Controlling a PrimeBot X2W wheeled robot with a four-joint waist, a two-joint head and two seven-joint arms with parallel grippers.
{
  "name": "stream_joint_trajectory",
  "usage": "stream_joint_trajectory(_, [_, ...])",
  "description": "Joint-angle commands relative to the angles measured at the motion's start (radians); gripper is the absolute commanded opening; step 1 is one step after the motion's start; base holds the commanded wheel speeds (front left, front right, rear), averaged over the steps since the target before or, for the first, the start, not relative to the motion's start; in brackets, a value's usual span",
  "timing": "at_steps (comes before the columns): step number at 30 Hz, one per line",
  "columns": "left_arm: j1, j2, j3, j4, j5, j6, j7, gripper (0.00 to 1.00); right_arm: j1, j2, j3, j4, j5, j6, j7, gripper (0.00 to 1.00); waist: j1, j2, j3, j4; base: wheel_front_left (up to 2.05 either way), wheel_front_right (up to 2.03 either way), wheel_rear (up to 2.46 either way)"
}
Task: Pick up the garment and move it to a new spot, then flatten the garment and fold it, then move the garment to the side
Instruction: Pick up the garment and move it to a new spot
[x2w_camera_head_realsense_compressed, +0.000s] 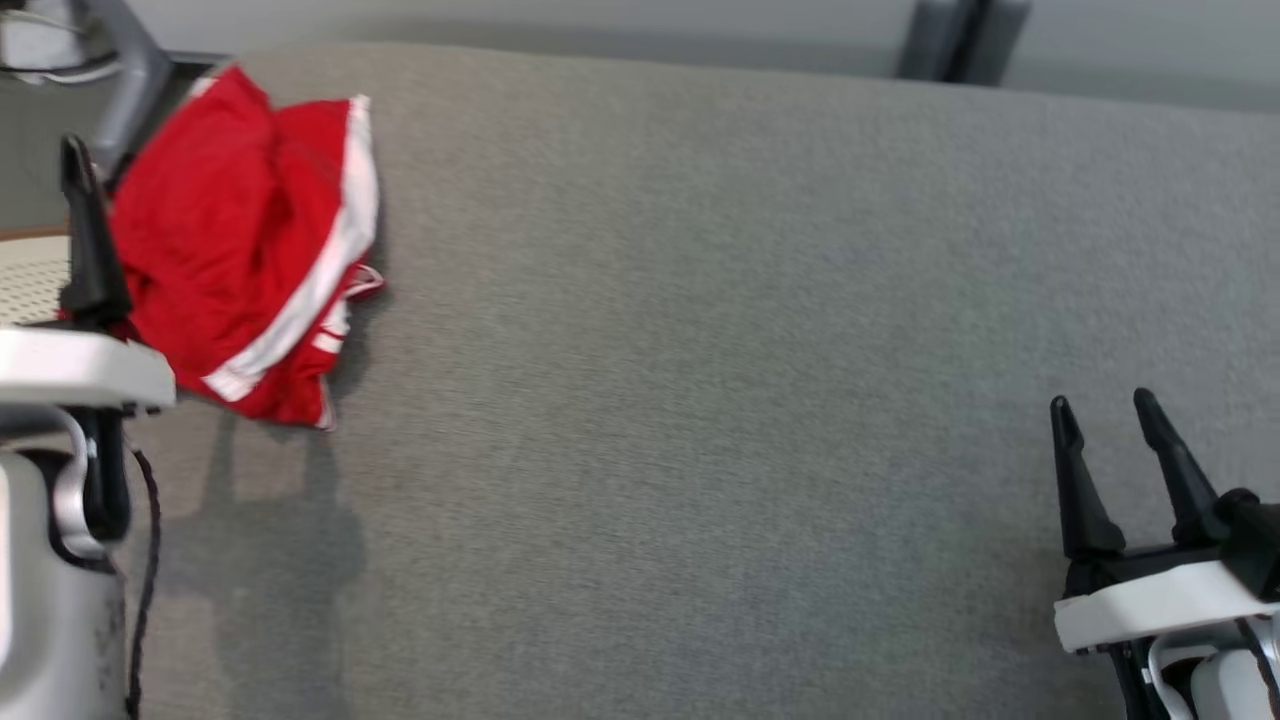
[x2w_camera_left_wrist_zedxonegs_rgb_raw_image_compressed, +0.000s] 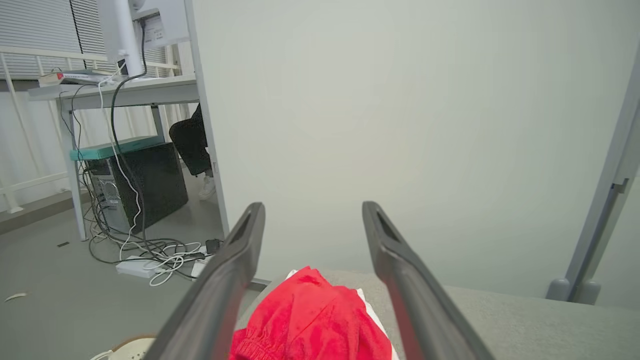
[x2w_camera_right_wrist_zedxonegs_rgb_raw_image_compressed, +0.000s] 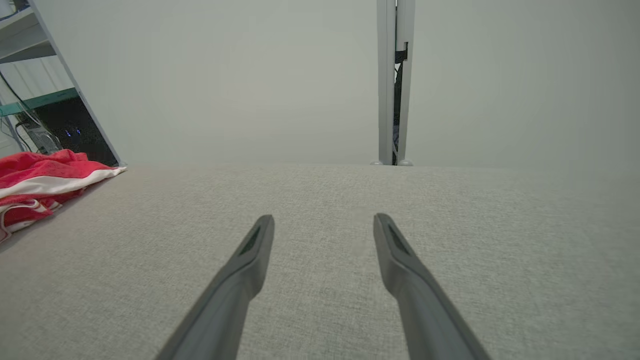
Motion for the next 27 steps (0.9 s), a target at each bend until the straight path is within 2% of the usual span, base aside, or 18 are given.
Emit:
stream_joint_trajectory(1, [-0.027,0.011,0.004,0.011,-0.005,-0.002,0.005,1.0,-0.014,-0.007,-0.008,-0.004,0.002,0.002,-0.003,1.0,0.0,0.0,0.084,-0.081,0.0,0.0,0.0])
stream_joint_trajectory(13, [-0.209,0.125,0.02,0.188,-0.025,-0.014,0.138,1.0,-0.078,-0.003,-0.017,-0.006,0.016,0.002,-0.018,1.0,0.0,0.0,0.195,-0.196,0.0,0.0,0.0])
stream_joint_trajectory(23, [-0.214,0.167,0.006,0.319,-0.04,-0.007,0.317,1.0,-0.091,-0.005,-0.021,0.004,0.018,0.002,-0.021,1.0,0.0,0.0,0.193,-0.212,0.0,0.0,0.0])
stream_joint_trajectory(27, [-0.189,0.177,-0.01,0.37,-0.056,-0.015,0.451,1.0,-0.094,-0.004,-0.018,0.007,0.018,0.002,-0.021,1.0,0.0,0.0,0.184,-0.215,0.0,0.0,0.0])
